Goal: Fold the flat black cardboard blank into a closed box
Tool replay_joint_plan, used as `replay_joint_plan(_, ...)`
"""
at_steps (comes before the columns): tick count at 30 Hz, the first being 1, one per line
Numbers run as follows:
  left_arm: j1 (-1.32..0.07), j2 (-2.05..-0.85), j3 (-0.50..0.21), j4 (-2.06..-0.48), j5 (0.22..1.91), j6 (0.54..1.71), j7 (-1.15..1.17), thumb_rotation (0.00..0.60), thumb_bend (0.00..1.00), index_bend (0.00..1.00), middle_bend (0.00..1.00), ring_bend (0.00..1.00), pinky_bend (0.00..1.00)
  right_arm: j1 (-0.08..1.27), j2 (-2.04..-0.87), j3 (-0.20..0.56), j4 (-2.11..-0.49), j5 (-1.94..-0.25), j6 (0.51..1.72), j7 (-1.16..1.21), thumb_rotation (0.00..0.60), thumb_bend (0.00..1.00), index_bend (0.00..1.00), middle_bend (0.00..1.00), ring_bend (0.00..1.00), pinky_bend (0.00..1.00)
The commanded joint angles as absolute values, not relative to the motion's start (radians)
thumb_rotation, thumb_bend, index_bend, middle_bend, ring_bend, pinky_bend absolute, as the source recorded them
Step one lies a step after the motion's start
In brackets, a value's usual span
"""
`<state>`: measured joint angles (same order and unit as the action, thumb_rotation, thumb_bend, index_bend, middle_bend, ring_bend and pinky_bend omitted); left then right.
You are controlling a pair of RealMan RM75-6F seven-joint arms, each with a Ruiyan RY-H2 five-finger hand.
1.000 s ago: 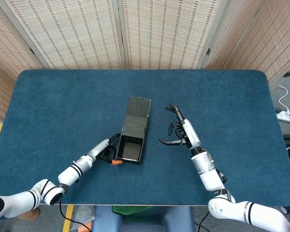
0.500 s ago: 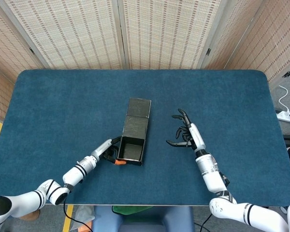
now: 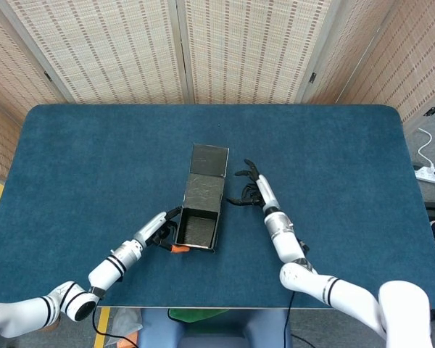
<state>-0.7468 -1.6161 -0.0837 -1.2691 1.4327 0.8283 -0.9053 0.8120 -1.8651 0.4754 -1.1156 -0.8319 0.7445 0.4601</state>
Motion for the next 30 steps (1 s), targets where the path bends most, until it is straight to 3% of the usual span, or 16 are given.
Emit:
replay_joint_plan(1, -0.735, -1.589, -0.085, -1.315, 1.427, 0.842, -0.869, 0.6, 0.21, 0.51, 0.52, 0.69, 0.96, 0.902, -1.945, 0.548, -1.033, -0.792, 0.703, 0.443, 0.6, 0.0, 0.04, 0.24, 0.64, 1.0)
replay_joint_plan(7, -0.738, -1.58, -0.094, -1.342, 1.398, 0.819, -0.823, 0.6, 0.21, 0.51, 0.52, 0.69, 0.96, 0.959, -1.965, 0.624, -1.052, -0.811, 0.649, 0.511, 0.6, 0.0, 0.06, 0.26, 0.64, 1.0)
replay_joint_plan(13, -0.741, -1.602, -0.111, -1.304, 1.328, 0.768, -0.781, 0.6, 0.21, 0.51, 0.52, 0.69, 0.96, 0.887, -1.851, 0.641, -1.28, -0.886, 0.589, 0.601, 0.6, 0.0, 0.1, 0.28, 0.66, 1.0)
replay_joint_plan(19, -0.74, -1.618, -0.119, -1.282, 1.29, 0.743, -0.75, 0.6, 0.21, 0.5, 0.52, 0.69, 0.96, 0.847, -1.782, 0.604, -1.396, -0.95, 0.589, 0.584, 0.6, 0.0, 0.12, 0.31, 0.68, 1.0)
replay_joint_plan(21, -0.739, -1.629, -0.126, -1.274, 1.262, 0.73, -0.727, 0.6, 0.21, 0.5, 0.52, 0.69, 0.96, 0.846, -1.756, 0.566, -1.432, -0.972, 0.585, 0.545, 0.6, 0.0, 0.12, 0.33, 0.69, 1.0)
replay_joint_plan(23, -0.739, -1.662, -0.145, -1.248, 1.179, 0.708, -0.672, 0.6, 0.21, 0.5, 0.52, 0.69, 0.95, 0.871, -1.718, 0.483, -1.451, -1.044, 0.585, 0.408, 0.6, 0.0, 0.12, 0.34, 0.69, 1.0)
replay_joint_plan(30, -0.735, -1.737, -0.196, -1.213, 0.986, 0.752, -0.451, 0.6, 0.21, 0.48, 0.51, 0.75, 0.95, 0.913, -1.722, 0.397, -1.442, -1.033, 0.687, 0.169, 0.6, 0.0, 0.15, 0.36, 0.7, 1.0)
